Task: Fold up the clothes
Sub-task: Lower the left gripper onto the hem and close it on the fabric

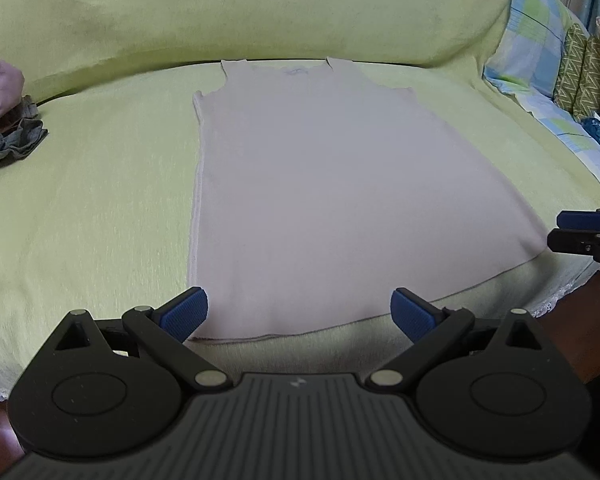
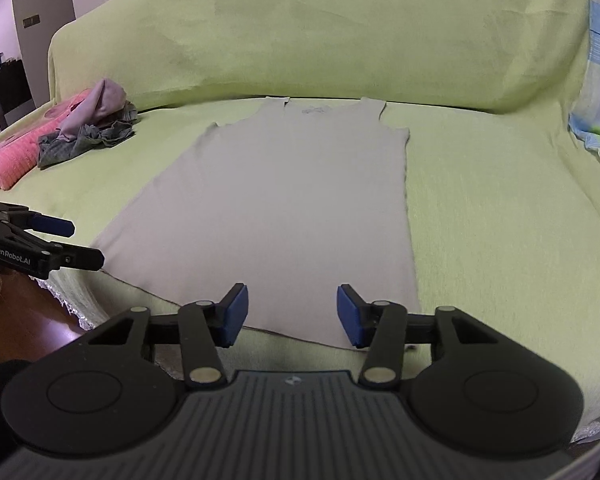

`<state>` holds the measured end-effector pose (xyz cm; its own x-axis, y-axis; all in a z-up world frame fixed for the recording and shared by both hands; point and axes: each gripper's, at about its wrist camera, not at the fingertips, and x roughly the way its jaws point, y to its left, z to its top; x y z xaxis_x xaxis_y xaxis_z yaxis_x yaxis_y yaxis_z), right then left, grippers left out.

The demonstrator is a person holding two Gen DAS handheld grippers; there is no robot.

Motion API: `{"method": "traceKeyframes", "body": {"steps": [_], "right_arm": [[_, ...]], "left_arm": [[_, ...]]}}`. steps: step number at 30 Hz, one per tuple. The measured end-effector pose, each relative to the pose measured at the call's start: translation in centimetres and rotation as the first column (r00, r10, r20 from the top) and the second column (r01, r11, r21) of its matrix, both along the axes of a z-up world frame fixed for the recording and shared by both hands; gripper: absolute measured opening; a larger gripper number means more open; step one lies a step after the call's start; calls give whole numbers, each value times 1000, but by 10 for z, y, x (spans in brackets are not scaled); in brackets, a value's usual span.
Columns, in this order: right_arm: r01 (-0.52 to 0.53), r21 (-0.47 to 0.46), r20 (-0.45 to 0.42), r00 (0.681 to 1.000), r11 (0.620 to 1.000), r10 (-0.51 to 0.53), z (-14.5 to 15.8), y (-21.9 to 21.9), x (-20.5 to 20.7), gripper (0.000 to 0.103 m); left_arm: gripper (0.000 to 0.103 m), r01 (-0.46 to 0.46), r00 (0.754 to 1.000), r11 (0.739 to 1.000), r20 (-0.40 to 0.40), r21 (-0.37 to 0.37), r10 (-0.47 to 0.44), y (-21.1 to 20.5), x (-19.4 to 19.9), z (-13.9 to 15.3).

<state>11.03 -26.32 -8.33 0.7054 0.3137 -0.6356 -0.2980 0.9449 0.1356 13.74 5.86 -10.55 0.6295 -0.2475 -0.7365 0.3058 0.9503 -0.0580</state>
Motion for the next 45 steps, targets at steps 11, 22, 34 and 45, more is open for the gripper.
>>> {"method": "traceKeyframes", "body": {"steps": [11, 22, 34, 45], "right_arm": [[-90, 3, 45, 995, 996, 90, -8, 3, 45, 39], [-152, 15, 27, 988, 988, 152, -26, 14, 173, 39], [-43, 22, -154, 987, 999, 46, 4, -3, 220, 39], [-38, 37, -227, 973, 999, 46, 42, -22, 274, 27]], "left_arm": [[99, 112, 992, 992, 49, 59, -114, -1, 60, 6], [99, 202, 979, 976, 10, 86, -203, -34, 178, -1], [99, 67, 974, 996, -221, 61, -52, -41, 212, -1], [99, 72, 967, 994, -250, 78, -50, -51, 272, 45]]}}
